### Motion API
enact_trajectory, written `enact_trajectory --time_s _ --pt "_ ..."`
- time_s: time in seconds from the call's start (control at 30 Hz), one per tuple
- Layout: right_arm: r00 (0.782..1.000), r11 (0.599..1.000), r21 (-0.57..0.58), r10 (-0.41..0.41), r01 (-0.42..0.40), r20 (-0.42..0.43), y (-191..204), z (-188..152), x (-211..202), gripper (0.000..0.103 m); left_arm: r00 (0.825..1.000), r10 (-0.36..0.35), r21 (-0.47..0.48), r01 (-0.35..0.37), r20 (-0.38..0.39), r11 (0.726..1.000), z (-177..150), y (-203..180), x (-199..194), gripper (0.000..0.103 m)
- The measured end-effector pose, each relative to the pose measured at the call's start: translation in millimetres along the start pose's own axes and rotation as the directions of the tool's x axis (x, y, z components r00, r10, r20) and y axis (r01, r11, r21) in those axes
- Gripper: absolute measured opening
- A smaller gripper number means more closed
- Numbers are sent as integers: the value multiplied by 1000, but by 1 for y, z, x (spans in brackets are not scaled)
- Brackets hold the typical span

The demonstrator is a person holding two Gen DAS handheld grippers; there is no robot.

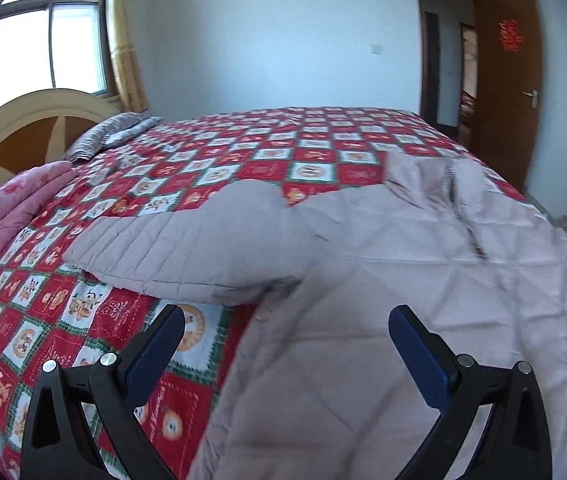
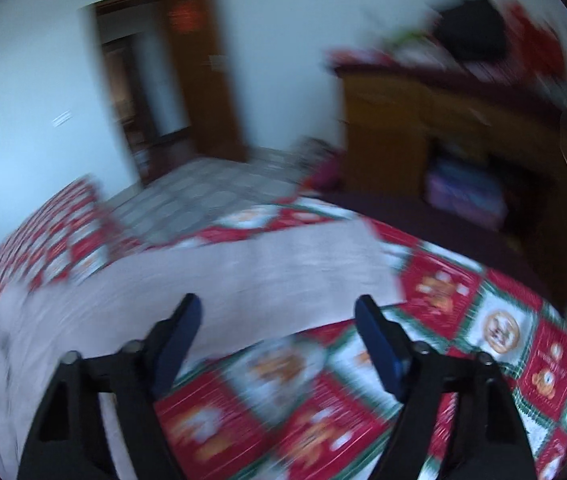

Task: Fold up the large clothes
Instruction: 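Grasp the jacket sleeve with the right gripper and fold it across the body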

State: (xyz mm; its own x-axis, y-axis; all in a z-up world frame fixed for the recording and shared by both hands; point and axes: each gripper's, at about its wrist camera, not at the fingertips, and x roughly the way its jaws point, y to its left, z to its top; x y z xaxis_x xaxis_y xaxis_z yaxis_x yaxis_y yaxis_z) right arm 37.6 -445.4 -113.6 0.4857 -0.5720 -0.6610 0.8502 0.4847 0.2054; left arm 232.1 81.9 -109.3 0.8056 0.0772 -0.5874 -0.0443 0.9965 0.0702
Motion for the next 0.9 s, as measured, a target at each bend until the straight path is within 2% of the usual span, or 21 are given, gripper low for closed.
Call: enact_trajectory --time_s 0.07,0.13,0.2,0.37,0.47,0.57,0.6,0.63,0.73,0.8,0.9 --pt "998 996 69 -47 49 -35 -23 8 26 75 1000 16 3 -16 13 1000 -6 2 9 102" --pt "996 995 89 -43 50 -77 -32 12 45 74 1000 18 8 -18 -4 1000 -13 2 21 102" --pt "993 996 80 -40 49 -112 -32 14 61 69 999 14 3 -14 -33 1000 -19 1 32 102" --pt "979 996 34 -71 79 -190 -28 9 90 66 995 33 -1 -33 -97 999 -29 -1 50 102" --pt "978 989 -48 -145 140 -152 -20 3 94 63 991 13 -12 -15 -135 1000 -31 1 58 102" --pt "975 982 -114 -167 151 -148 -11 2 95 38 983 -36 -55 27 -179 998 -32 7 66 102" --pt "975 981 -133 -161 141 -151 -8 1 95 25 979 -64 -83 48 -194 995 -32 11 68 102" --pt "975 979 -148 -162 139 -155 -5 1 94 20 974 -96 -118 73 -207 990 -33 17 71 102" --pt "975 977 -160 -166 143 -144 -1 3 83 14 966 -149 -175 113 -210 978 -35 23 73 102" --pt "986 977 -171 -144 128 -86 6 10 61 13 967 -146 -168 111 -208 980 -36 20 71 102" --pt "997 966 -245 -77 80 21 35 22 11 13 967 -143 -164 110 -209 980 -37 19 70 102"
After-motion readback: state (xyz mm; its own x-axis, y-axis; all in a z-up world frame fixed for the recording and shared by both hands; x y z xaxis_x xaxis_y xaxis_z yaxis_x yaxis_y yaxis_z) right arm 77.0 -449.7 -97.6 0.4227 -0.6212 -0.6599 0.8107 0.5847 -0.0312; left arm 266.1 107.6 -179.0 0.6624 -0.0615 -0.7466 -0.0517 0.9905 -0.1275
